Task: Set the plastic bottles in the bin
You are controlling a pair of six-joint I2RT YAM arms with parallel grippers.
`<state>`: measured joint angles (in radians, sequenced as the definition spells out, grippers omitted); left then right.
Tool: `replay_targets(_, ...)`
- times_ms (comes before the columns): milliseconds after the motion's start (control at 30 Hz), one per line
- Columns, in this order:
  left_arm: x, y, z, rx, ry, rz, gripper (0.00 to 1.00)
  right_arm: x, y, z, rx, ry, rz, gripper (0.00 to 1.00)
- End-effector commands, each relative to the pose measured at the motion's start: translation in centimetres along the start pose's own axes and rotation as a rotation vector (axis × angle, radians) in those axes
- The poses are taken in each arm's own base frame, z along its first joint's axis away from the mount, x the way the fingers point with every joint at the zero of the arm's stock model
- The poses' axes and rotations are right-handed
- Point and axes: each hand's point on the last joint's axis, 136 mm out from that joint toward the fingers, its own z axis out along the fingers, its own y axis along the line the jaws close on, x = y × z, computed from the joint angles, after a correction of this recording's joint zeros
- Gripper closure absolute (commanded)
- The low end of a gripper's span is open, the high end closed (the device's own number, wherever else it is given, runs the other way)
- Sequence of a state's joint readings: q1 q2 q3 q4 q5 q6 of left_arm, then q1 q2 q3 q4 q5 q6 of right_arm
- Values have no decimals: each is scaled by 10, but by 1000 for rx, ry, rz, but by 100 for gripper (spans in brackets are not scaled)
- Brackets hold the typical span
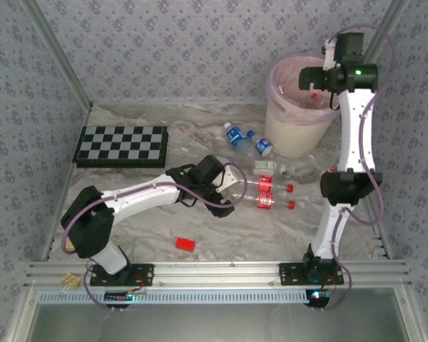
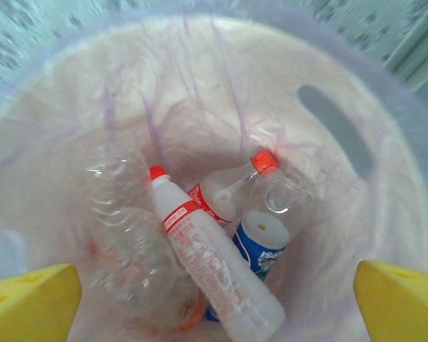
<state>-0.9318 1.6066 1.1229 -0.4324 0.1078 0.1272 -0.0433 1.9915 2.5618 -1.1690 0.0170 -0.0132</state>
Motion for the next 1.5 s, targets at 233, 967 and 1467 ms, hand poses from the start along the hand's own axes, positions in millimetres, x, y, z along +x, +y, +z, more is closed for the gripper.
replay_targets(233,-17,-22,27,164,46,352,0,59,26,-76,-253,-13,341,0)
replay_targets(967,-53,-32,89,46,-19,496,1,251,1,-87,-248,103,719,6)
replay_targets(1467,-33,-51,114,107,48,445,30,263,-5,-80,-297,10,869,6)
